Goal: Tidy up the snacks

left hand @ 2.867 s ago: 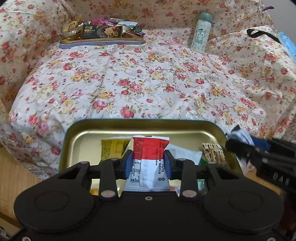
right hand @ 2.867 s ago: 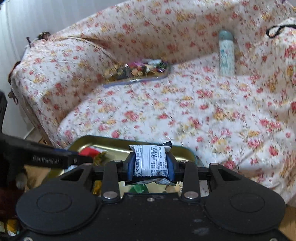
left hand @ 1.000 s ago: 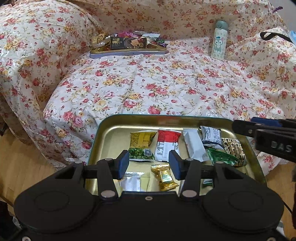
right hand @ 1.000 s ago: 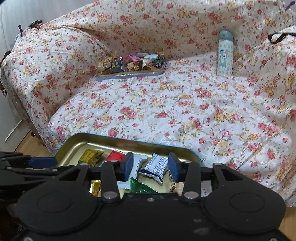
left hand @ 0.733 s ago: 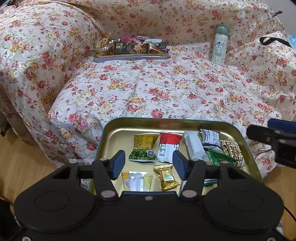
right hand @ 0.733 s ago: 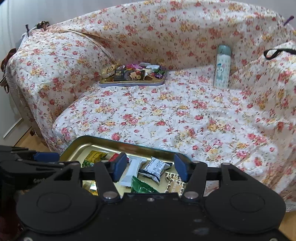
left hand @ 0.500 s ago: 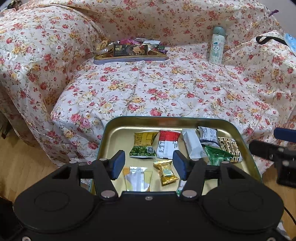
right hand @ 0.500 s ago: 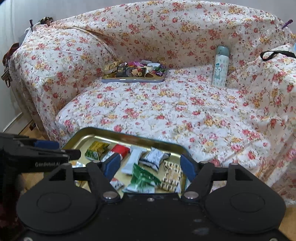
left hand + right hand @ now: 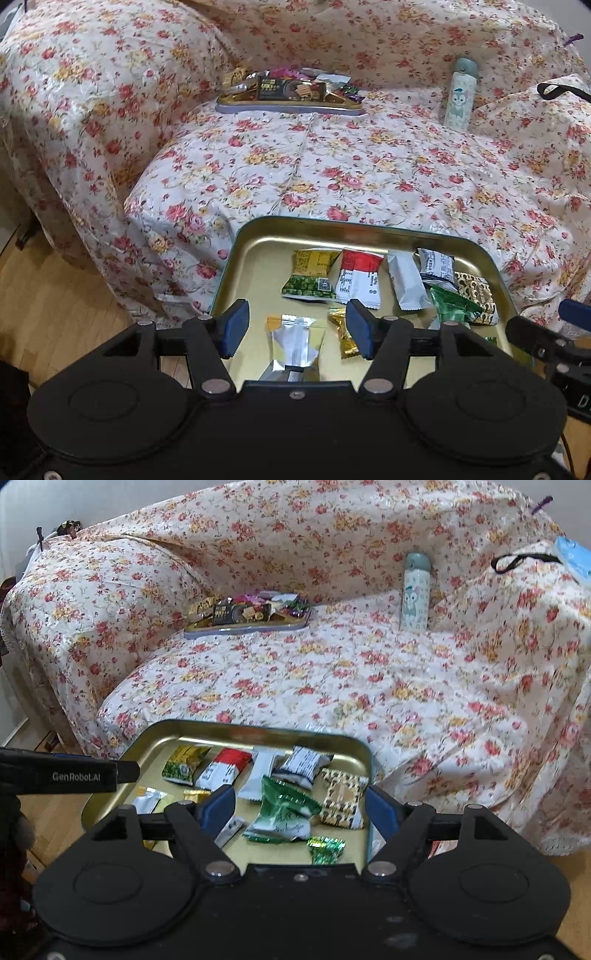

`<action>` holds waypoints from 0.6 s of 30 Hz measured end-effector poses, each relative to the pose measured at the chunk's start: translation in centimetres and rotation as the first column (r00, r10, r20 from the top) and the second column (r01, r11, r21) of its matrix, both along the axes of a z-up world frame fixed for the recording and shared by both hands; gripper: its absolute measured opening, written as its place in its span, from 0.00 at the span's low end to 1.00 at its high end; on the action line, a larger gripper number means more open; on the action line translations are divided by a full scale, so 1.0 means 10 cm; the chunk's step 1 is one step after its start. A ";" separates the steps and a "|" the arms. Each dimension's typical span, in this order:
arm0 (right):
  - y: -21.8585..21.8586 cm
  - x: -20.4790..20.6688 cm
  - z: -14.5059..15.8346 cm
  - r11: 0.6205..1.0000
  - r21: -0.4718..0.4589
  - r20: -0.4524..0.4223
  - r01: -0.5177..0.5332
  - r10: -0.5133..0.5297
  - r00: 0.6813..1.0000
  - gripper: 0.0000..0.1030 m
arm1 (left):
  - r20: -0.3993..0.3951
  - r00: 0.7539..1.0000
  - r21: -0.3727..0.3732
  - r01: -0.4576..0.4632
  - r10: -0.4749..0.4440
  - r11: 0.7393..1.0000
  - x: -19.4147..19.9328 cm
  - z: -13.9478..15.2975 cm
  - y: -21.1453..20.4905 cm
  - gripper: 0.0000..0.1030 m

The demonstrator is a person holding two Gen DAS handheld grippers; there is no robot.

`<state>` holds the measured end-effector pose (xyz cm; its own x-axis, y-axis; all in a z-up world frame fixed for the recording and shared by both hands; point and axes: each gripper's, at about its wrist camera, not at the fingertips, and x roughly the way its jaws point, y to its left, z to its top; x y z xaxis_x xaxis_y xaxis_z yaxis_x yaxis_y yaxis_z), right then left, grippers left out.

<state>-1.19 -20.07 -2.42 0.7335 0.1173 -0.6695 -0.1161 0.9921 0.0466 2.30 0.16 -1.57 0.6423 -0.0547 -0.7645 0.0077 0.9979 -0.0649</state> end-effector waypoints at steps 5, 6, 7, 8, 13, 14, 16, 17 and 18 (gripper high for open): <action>-0.02 0.01 -0.03 1.000 0.008 -0.010 0.017 -0.017 1.000 0.78 | -0.019 1.000 0.012 0.022 -0.022 1.000 0.00 -0.03 -0.05 0.61; -0.02 0.02 -0.04 1.000 0.012 -0.015 0.021 -0.021 1.000 0.78 | -0.021 0.999 0.015 0.031 -0.030 0.999 -0.01 -0.03 -0.07 0.61; -0.03 0.03 -0.05 1.000 0.017 -0.021 0.026 -0.025 0.999 0.78 | -0.022 0.999 0.019 0.039 -0.038 0.999 -0.01 -0.02 -0.08 0.61; -0.04 0.03 -0.05 0.999 0.021 -0.028 0.029 -0.029 0.999 0.78 | -0.021 0.999 0.023 0.044 -0.043 0.999 -0.02 -0.02 -0.09 0.61; -0.05 0.05 -0.09 0.999 0.034 -0.049 0.042 -0.041 0.998 0.78 | -0.025 0.998 0.033 0.058 -0.057 0.998 -0.02 -0.01 -0.12 0.61; -0.04 0.05 -0.09 0.998 0.034 -0.049 0.043 -0.042 0.998 0.78 | -0.026 0.998 0.034 0.058 -0.058 0.998 -0.02 -0.02 -0.12 0.61; -0.04 0.04 -0.09 0.999 0.033 -0.048 0.042 -0.040 0.998 0.78 | -0.031 0.998 0.033 0.061 -0.060 0.998 -0.02 -0.02 -0.12 0.61; -0.04 0.04 -0.09 0.999 0.032 -0.048 0.041 -0.039 0.998 0.78 | -0.032 0.998 0.032 0.061 -0.060 0.998 -0.02 -0.02 -0.12 0.61; -0.03 0.04 -0.09 0.999 0.031 -0.048 0.040 -0.038 0.998 0.78 | -0.033 0.998 0.032 0.062 -0.061 0.998 -0.01 -0.02 -0.12 0.61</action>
<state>-0.78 -20.37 -3.27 0.7058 0.1108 -0.6997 -0.0742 0.9938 0.0825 2.16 -1.00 -1.79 0.6137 -0.0674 -0.7866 0.0674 0.9972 -0.0329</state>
